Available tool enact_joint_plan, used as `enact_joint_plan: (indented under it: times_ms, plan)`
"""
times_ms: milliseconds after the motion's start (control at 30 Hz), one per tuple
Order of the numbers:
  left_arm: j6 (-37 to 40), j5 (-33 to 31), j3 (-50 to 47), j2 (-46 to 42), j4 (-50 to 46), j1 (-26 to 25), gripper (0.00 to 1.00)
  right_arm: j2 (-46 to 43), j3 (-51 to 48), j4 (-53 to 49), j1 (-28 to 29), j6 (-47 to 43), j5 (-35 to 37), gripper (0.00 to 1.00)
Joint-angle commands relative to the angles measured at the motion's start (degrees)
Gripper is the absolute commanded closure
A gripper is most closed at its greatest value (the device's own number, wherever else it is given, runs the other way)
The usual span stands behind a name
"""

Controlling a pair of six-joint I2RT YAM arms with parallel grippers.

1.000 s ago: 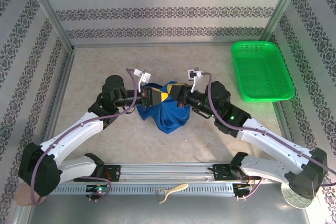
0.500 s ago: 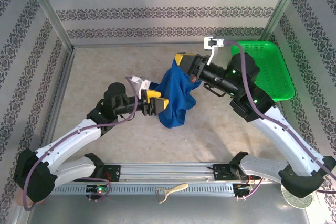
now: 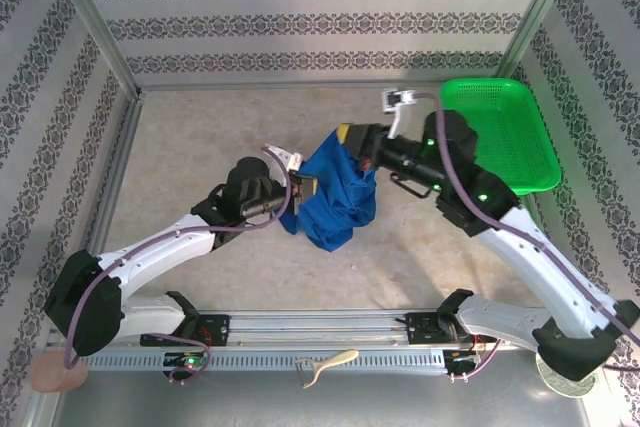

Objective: Fold the inside-out t-shirt

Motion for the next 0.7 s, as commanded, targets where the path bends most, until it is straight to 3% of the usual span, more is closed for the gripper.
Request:
enact_joint_plan:
  times_ms: [0,200,400,433,500,533,667]
  plan:
    - [0.4,2.3,1.8,-4.0,-0.7,5.4,1.00,-4.1,6.9,-1.2,-6.0,-1.0,0.3,1.00]
    - [2.6,9.9,11.8,-5.7,-7.4,11.3,1.00,-0.1,18.9,-5.5,-9.0,-1.8,-3.9,1.00]
    - [4.7,13.0,21.5,-2.2,-12.8,11.8,1.00,0.3,14.1,-2.9,-6.0,-0.8,-3.0,1.00]
    - [5.0,11.2,23.0,-1.6,-14.5,11.8,0.95,0.0,12.4,-1.7,-5.3,-0.1,-2.2,1.00]
    - [5.2,8.7,24.3,-0.9,-16.7,11.8,0.51,-0.5,9.4,0.1,-3.7,1.1,-0.1,1.00]
    - [4.6,8.6,23.5,-1.2,-16.4,11.7,0.39,-0.5,8.2,0.7,-2.8,1.3,1.1,1.00]
    - [-0.6,8.9,12.7,-6.8,-10.5,11.2,0.26,0.0,4.1,2.0,0.1,1.5,5.6,1.00]
